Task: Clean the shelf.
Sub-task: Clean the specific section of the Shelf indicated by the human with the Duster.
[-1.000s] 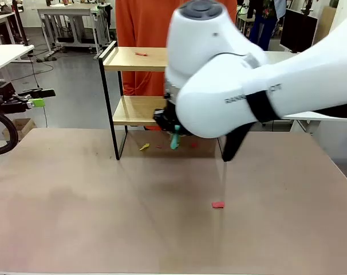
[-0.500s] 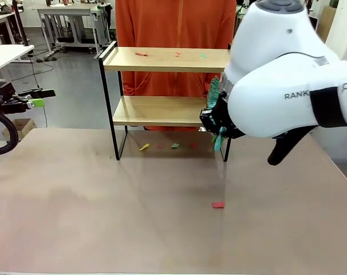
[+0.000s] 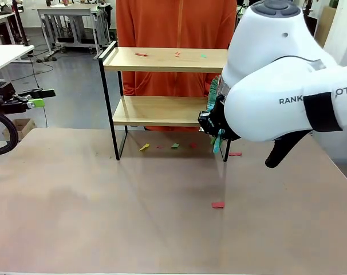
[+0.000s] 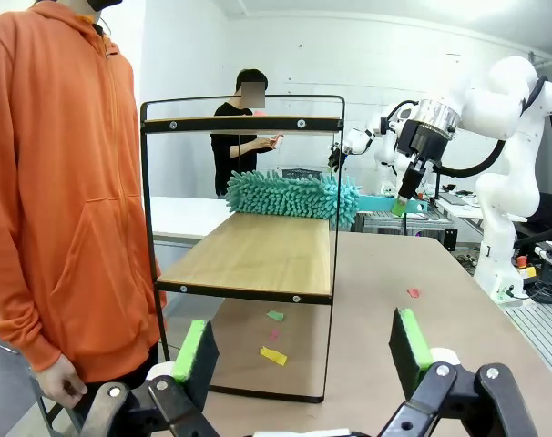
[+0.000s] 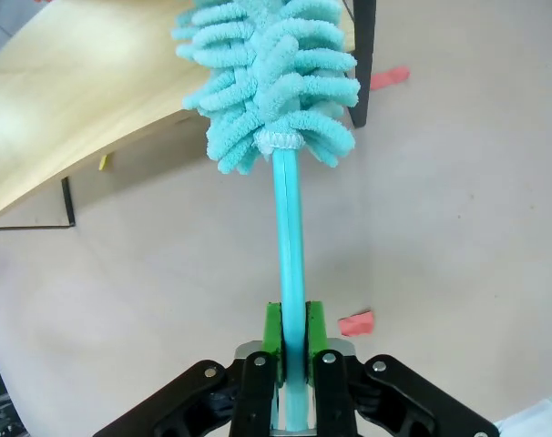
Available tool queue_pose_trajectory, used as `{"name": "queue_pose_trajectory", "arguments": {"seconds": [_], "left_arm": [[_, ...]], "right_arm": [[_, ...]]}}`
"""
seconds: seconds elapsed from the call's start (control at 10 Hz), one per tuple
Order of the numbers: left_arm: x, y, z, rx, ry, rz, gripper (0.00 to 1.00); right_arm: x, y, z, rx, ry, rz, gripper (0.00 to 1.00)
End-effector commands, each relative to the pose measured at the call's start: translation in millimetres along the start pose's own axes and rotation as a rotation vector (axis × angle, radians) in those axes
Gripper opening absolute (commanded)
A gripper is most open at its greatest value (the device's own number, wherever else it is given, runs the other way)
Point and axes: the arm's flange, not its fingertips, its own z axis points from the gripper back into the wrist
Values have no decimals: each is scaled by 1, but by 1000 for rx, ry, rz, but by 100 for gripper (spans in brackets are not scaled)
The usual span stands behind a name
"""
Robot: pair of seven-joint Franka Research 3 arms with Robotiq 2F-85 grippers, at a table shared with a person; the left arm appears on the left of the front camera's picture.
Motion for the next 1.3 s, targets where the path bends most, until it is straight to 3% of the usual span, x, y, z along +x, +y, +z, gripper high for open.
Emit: {"name": "queue_pose_trajectory", "arguments": {"seconds": [0.0, 0.4, 0.6, 0.9, 1.2], "left_arm": [[3, -3, -1, 2, 10, -6, 100], [3, -3, -1, 2, 10, -6, 100], [3, -3, -1, 2, 10, -6, 100], [3, -3, -1, 2, 10, -6, 100], [3, -3, -1, 2, 10, -6, 100]], "right_arm": [[4, -9, 10, -11, -12, -19, 13], [3, -36, 43, 4, -86, 34, 13], [-5, -43, 71, 96, -108, 107, 13], [-7, -57, 93, 187, -92, 201, 13], [-16, -69, 99, 388, 11, 420, 13]]}}
